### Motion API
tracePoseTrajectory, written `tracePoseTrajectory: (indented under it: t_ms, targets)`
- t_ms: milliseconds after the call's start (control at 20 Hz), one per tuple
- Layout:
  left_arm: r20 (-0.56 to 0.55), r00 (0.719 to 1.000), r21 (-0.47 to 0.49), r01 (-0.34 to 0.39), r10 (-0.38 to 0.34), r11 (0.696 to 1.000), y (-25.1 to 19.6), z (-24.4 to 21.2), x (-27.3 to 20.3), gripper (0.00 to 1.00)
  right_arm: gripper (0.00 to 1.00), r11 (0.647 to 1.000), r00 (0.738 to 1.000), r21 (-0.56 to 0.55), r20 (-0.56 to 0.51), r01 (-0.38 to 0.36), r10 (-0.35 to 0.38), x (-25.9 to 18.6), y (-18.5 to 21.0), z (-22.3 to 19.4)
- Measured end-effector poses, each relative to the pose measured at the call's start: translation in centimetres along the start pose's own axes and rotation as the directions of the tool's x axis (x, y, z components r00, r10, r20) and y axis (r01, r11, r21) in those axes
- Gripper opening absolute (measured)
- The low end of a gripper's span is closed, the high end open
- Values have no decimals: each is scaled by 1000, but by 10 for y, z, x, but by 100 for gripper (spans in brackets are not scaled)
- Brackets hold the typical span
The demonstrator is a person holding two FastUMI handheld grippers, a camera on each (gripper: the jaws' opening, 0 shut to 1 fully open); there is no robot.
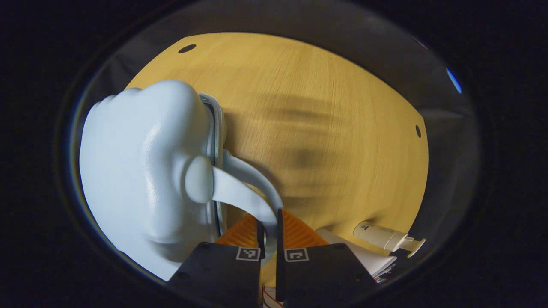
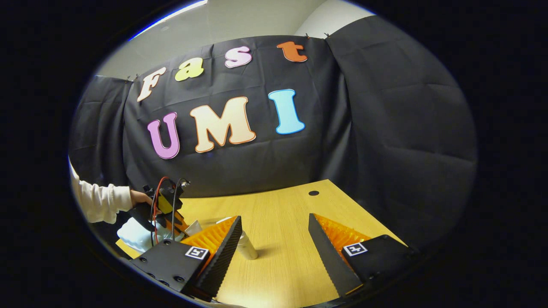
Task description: First open the suitcase, pack the skin care products into it, and then close the suitcase.
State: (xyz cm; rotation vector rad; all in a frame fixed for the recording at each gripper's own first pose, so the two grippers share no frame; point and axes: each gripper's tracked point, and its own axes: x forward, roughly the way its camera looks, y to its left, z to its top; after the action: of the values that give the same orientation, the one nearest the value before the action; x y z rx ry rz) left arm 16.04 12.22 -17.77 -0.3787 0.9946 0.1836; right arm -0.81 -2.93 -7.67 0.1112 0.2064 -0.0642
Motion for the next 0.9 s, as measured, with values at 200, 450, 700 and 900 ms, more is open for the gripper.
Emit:
tracePoseTrajectory:
  t_ms: [200, 450, 700, 900]
  targets:
    - [69, 988, -74, 144, -139, 987, -8, 14, -24, 5, 98, 999, 999, -7, 3, -32, 32, 1, 12, 2]
    - [187, 954, -55, 247, -233, 967, -9, 25, -63, 5, 98, 997, 997, -18, 4, -73, 73, 2, 28, 0]
    - [286, 917, -60, 306, -278, 950, 1, 34, -99, 5, 98, 993, 994, -29, 6, -113, 113, 5, 50, 1]
    - [401, 887, -68, 280, -230, 958, 47, 59, -128, 4, 98, 990, 991, -32, 1, -136, 136, 7, 69, 0]
